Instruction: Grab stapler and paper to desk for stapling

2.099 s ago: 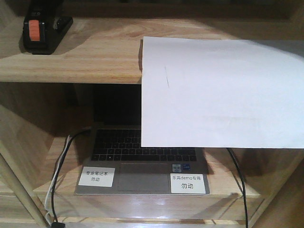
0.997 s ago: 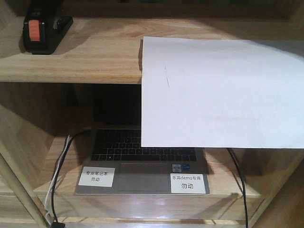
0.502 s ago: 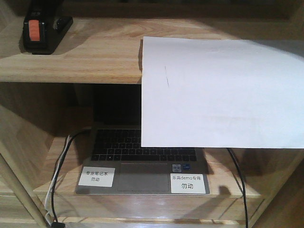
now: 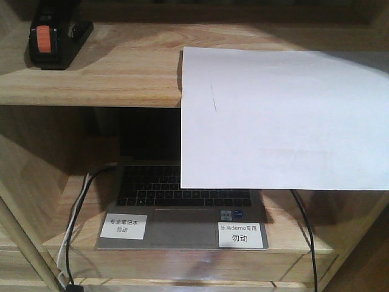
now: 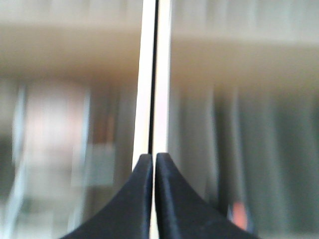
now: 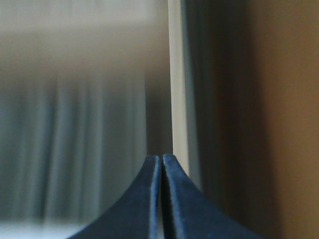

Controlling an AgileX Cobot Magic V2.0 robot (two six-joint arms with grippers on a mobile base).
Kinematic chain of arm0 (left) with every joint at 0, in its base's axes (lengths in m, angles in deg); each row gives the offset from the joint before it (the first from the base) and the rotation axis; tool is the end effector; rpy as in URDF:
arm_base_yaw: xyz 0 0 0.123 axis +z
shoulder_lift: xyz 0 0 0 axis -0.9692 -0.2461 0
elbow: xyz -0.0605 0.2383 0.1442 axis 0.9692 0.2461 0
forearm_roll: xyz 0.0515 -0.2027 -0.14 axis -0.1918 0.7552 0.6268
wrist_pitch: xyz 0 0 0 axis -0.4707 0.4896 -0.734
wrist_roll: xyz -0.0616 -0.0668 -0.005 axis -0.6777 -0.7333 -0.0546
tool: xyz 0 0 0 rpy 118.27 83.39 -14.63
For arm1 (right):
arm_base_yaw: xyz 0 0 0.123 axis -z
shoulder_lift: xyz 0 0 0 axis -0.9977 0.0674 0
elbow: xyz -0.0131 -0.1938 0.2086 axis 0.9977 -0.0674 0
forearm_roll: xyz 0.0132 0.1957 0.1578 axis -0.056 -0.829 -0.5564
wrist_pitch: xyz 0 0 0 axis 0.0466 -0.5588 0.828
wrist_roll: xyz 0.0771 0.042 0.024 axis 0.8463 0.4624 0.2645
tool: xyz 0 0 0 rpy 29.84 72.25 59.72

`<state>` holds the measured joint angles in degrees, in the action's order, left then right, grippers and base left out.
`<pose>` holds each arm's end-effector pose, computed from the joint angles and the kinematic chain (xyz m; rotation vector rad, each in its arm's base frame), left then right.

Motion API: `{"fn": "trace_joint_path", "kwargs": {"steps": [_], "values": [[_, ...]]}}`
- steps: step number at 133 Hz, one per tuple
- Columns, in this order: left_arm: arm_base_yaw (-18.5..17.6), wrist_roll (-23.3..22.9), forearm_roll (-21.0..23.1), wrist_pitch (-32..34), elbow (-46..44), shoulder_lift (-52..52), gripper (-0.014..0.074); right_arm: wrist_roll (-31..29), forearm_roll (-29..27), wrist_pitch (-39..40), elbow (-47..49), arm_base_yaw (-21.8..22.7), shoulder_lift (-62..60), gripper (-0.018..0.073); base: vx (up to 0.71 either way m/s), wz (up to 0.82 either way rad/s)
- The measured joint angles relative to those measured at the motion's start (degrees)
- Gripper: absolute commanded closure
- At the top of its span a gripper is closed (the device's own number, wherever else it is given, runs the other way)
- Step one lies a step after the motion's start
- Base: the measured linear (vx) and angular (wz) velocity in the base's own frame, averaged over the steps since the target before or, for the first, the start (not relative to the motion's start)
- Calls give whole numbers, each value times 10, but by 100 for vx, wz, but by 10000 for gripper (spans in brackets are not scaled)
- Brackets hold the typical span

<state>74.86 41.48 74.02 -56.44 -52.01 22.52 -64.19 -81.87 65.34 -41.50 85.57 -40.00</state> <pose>-0.0239 0.0011 0.3871 -0.0266 0.8374 -0.0712 -0.0160 0.0008 0.3724 -0.0087 0.8216 0.0264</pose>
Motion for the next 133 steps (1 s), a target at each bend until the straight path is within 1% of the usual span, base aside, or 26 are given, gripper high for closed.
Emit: {"fn": "trace_joint_path", "kwargs": {"steps": [3, 20, 35, 49, 57, 70, 84, 90, 96, 101, 104, 105, 106, 107, 108, 109, 116, 117, 120, 121, 124, 125, 126, 127, 130, 133], "values": [[0, 0, 0, -18, -34, -10, 603, -1, 0, -13, 26, 0, 2, 565, 0, 0], [0, 0, 0, -94, -160, -66, 603, -1, -1, -75, 155, 0, 41, 565, 0, 0], [0, 0, 0, -173, -279, -137, 596, -1, -18, -130, 261, 0, 102, 565, 0, 0], [0, 0, 0, -230, -358, -194, 584, -1, -33, -181, 347, 0, 171, 564, 0, 0], [0, 0, 0, -256, -386, -221, 570, -1, -33, -215, 383, 0, 207, 561, 0, 0], [0, 0, 0, -283, -397, -254, 524, -1, -33, -274, 424, 0, 263, 552, 0, 0], [0, 0, 0, -322, -397, -283, 423, -1, -33, -332, 438, 0, 313, 526, 0, 0], [0, 0, 0, -340, -397, -292, 357, -1, -33, -361, 439, 0, 329, 504, 0, 0], [0, 0, 0, -359, -397, -301, 302, -1, -33, -386, 439, 0, 344, 470, 0, 0], [0, 0, 0, -375, -397, -308, 237, -1, -33, -406, 439, 0, 356, 435, 0, 0], [0, 0, 0, -383, -397, -310, 218, -1, -33, -415, 439, 0, 360, 414, 0, 0], [0, 0, 0, -388, -397, -313, 189, -2, -33, -420, 439, 0, 363, 400, 0, 0], [0, 0, 0, -388, -397, -313, 189, -2, -33, -420, 439, 0, 363, 400, 0, 0], [0, 0, 0, -396, -397, -314, 170, -3, -33, -426, 439, 0, 365, 384, 0, 0], [0, 0, 0, -396, -397, -314, 170, -3, -33, -426, 439, 0, 365, 384, 0, 0], [0, 0, 0, -401, -397, -316, 143, -3, -33, -432, 439, 0, 367, 358, 0, 0], [0, 0, 0, -421, -397, -320, 81, -5, -33, -453, 439, 0, 374, 300, 0, 0], [0, 0, 0, -427, -397, -320, 64, -5, -33, -457, 439, 0, 375, 266, 0, 0], [0, 0, 0, -431, -397, -321, 47, -5, -33, -465, 439, 0, 377, 243, 0, 0], [0, 0, 0, -435, -397, -322, 31, -5, -33, -469, 439, 0, 378, 207, 0, 0], [0, 0, 0, -437, -396, -322, 8, -5, -33, -473, 439, 0, 380, 181, 0, 0], [0, 0, 0, -440, -394, -322, -7, -5, -33, -477, 439, 0, 380, 142, 0, 0], [0, 0, 0, -440, -394, -322, -7, -5, -33, -478, 439, 0, 380, 142, 0, 0], [0, 0, 0, -441, -392, -322, -22, -5, -33, -482, 439, 0, 382, 115, 0, 0], [0, 0, 0, -444, -389, -322, -42, -5, -33, -486, 439, 0, 382, 89, 0, 0], [0, 0, 0, -448, -384, -323, -66, -5, -33, -493, 439, 0, 384, 22, 0, 0]]}}
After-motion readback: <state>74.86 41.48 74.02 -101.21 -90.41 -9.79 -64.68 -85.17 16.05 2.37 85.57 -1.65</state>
